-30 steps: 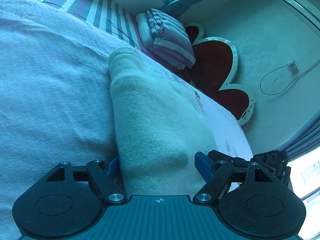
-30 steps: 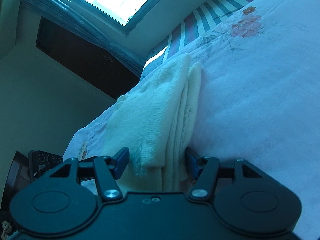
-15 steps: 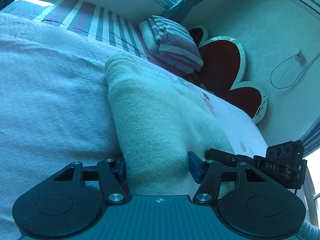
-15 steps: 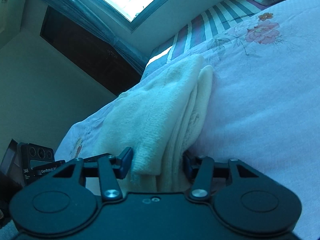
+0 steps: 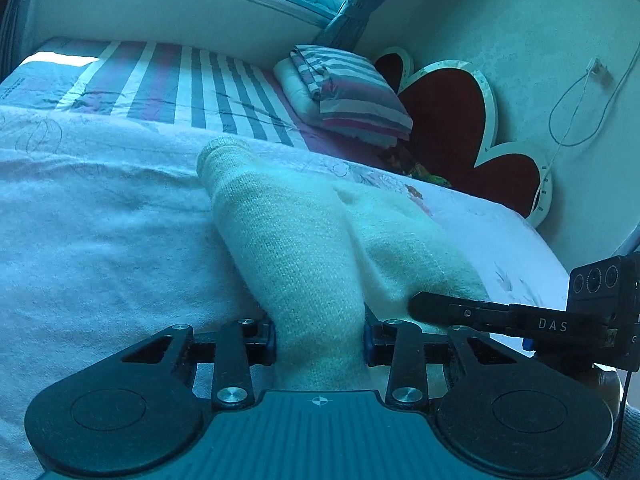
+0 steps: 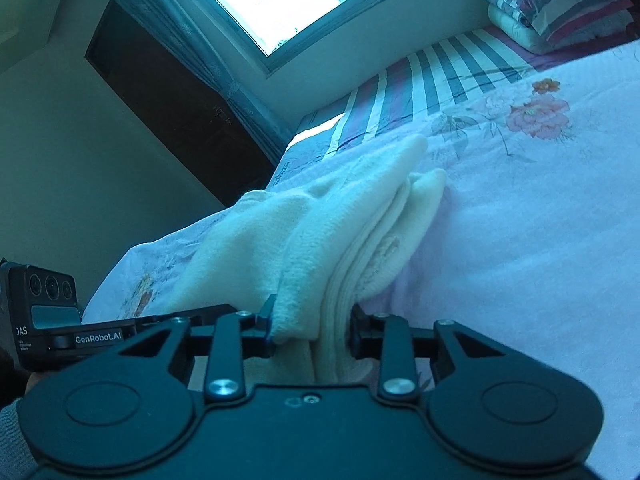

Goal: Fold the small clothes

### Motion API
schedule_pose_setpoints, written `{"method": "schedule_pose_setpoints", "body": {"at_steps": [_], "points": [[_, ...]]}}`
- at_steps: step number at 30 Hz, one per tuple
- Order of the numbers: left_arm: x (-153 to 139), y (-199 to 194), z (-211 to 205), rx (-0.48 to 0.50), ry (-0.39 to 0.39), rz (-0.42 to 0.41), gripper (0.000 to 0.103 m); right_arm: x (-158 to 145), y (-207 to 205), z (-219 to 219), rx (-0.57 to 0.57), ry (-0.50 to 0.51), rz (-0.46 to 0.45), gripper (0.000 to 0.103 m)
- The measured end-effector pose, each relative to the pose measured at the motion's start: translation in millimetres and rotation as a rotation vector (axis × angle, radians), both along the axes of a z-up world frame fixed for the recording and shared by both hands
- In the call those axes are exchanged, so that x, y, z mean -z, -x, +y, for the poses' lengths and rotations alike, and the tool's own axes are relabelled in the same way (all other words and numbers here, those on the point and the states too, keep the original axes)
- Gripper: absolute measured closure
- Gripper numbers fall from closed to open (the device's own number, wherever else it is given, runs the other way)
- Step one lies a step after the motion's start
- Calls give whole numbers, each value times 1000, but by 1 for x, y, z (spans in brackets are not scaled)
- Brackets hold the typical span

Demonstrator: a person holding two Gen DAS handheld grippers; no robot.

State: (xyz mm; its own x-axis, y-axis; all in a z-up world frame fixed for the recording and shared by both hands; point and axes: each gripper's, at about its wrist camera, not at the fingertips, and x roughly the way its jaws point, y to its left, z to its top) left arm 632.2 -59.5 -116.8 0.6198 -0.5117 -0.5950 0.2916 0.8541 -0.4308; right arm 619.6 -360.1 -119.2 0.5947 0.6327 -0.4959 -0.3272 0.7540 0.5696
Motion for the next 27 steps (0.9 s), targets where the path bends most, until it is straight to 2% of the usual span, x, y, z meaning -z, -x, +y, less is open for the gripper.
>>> {"method": "schedule_pose_setpoints", "body": {"at_steps": [7,13,21,27], "points": [[-38,20,38,-16,1,-70,66,-32,11,31,-36,0,-47,72],[-58,46,112,-74,-27,-92,66,-44,20,103,-84,-33,-52,72],[-53,73,232,-151,-62,-60,67,-36,26,216,-166,-59,-10,71],[-19,76,297,-179,-29,7,66,-20,21,275,-202,-41,40,72]]}}
